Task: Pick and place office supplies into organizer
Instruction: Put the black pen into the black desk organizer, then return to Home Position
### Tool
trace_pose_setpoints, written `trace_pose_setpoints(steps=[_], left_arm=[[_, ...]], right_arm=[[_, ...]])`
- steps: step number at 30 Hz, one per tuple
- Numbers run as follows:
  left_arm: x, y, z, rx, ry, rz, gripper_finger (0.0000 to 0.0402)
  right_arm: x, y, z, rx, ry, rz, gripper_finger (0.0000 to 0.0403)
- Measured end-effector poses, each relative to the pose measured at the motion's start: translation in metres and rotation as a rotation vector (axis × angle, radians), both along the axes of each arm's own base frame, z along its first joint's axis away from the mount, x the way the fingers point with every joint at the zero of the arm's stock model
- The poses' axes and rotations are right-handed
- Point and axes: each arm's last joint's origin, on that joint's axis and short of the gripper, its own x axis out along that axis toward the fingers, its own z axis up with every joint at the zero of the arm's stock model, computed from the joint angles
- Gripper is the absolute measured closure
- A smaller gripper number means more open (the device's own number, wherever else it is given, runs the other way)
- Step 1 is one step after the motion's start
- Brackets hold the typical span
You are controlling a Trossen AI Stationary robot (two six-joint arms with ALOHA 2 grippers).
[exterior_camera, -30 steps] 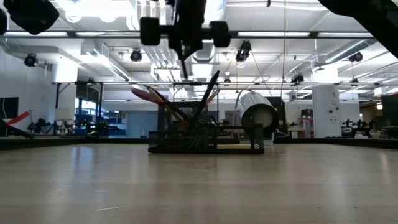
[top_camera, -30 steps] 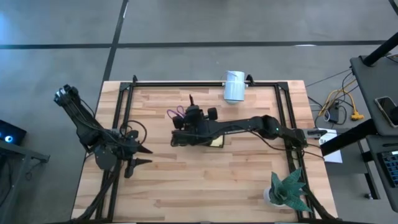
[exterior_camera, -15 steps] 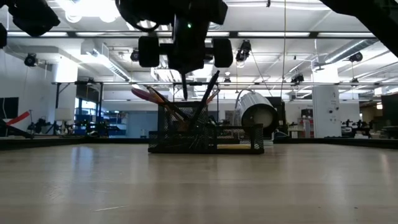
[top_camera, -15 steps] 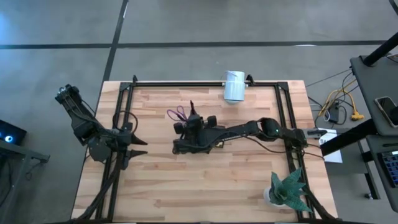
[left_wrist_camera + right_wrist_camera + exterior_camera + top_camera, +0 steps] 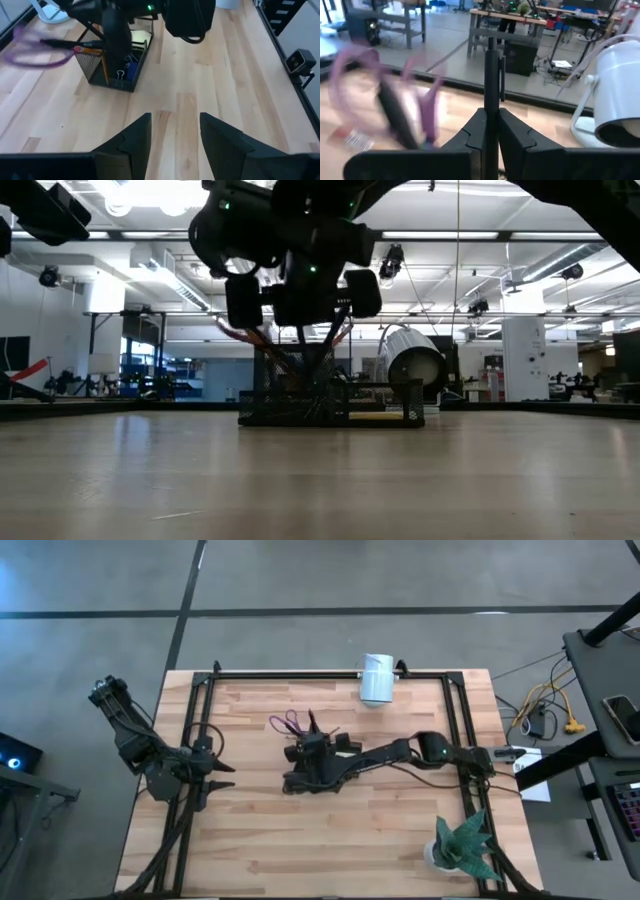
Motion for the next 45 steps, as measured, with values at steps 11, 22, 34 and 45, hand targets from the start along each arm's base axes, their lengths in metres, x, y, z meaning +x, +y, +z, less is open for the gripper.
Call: trace_pose_setpoints(steps=[11,22,34,45], left_arm=[[0.0,0.0,0.0,0.003,0.003,0.0,0.0252],[0.0,0.0,0.0,0.002,0.002,0.0,0.0252],[0.0,0.0,0.0,0.002,0.003,-0.001,0.0252],[0.002,-0.003,0.001,-0.016,-0.012,-0.001,0.0252]], right_arm=[[-0.006,0.038,-0.005,0.04,0.082,0.108,0.0374],[-0.001,0.052,0.012,0.047,0.07,0.147,0.0346],[-0.009,0.083,0.014,0.047,0.082,0.215,0.0275],[-0.03,0.083,0.144,0.115,-0.166,0.217,0.0269]])
